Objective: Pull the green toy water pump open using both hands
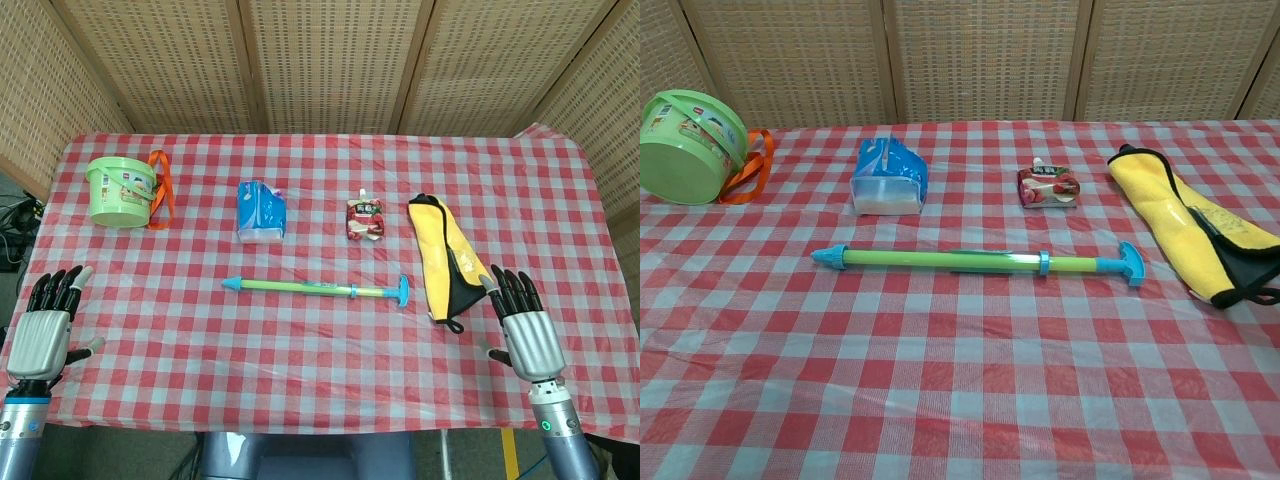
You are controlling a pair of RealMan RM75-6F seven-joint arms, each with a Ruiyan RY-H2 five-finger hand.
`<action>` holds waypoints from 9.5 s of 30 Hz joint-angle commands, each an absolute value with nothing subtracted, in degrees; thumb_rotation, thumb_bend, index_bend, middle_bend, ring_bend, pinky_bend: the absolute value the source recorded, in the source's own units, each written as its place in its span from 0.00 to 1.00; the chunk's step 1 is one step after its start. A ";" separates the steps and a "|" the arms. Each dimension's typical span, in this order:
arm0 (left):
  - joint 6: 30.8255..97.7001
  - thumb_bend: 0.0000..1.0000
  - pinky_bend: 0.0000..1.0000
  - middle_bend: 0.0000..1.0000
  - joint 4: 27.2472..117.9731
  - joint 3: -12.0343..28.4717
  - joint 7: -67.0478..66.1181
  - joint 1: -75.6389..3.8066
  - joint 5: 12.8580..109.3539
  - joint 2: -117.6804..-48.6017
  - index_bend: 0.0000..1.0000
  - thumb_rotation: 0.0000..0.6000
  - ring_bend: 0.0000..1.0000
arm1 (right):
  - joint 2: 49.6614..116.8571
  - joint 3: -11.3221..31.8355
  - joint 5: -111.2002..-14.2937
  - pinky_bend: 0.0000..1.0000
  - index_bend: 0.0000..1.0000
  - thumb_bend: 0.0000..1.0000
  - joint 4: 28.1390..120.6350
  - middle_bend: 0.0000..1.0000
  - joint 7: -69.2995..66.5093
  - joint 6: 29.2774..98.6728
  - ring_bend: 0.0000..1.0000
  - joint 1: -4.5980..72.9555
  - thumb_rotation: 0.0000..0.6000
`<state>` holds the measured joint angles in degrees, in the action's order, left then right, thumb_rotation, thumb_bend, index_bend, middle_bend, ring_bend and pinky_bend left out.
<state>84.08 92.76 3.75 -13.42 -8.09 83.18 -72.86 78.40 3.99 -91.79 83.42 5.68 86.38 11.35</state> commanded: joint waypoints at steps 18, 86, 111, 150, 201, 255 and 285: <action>84.47 0.08 0.00 0.00 93.02 3.93 -12.69 -8.11 83.56 -72.64 0.00 1.00 0.00 | 77.78 3.44 -92.61 0.00 0.00 0.14 83.81 0.00 4.39 86.21 0.00 11.35 1.00; 80.92 0.08 0.00 0.00 88.64 6.17 -12.54 -9.95 77.59 -74.80 0.00 1.00 0.00 | 104.54 14.37 -58.70 0.95 0.45 0.49 71.18 1.00 35.09 57.84 1.00 38.16 1.00; 80.56 0.08 0.00 0.00 90.38 5.27 -13.09 -10.56 78.98 -74.81 0.00 1.00 0.00 | 99.07 15.15 -60.66 0.95 0.77 0.53 79.23 1.00 34.62 62.62 1.00 38.18 1.00; 68.89 0.18 0.00 0.00 95.05 16.01 -27.69 -28.92 61.67 -88.00 0.35 1.00 0.00 | 101.62 20.48 -47.52 0.96 0.81 0.59 94.18 1.00 54.38 79.15 1.00 43.51 1.00; 72.92 0.39 0.00 0.00 88.90 15.28 -28.45 -34.29 57.55 -96.21 0.55 1.00 0.00 | 96.31 17.78 -49.24 0.97 0.81 0.58 98.67 1.00 49.48 81.17 1.00 41.50 1.00; 71.87 0.39 0.00 0.00 82.71 10.18 -18.63 -24.86 62.11 -88.97 0.57 1.00 0.00 | 91.09 17.25 -49.61 0.97 0.81 0.58 89.35 1.00 42.13 78.97 1.00 36.39 1.00; 70.08 0.23 0.00 0.00 86.86 9.26 -17.60 -24.69 64.19 -85.31 0.03 1.00 0.00 | 88.18 15.32 -48.58 0.00 0.01 0.18 90.91 0.00 45.06 78.31 0.00 34.13 1.00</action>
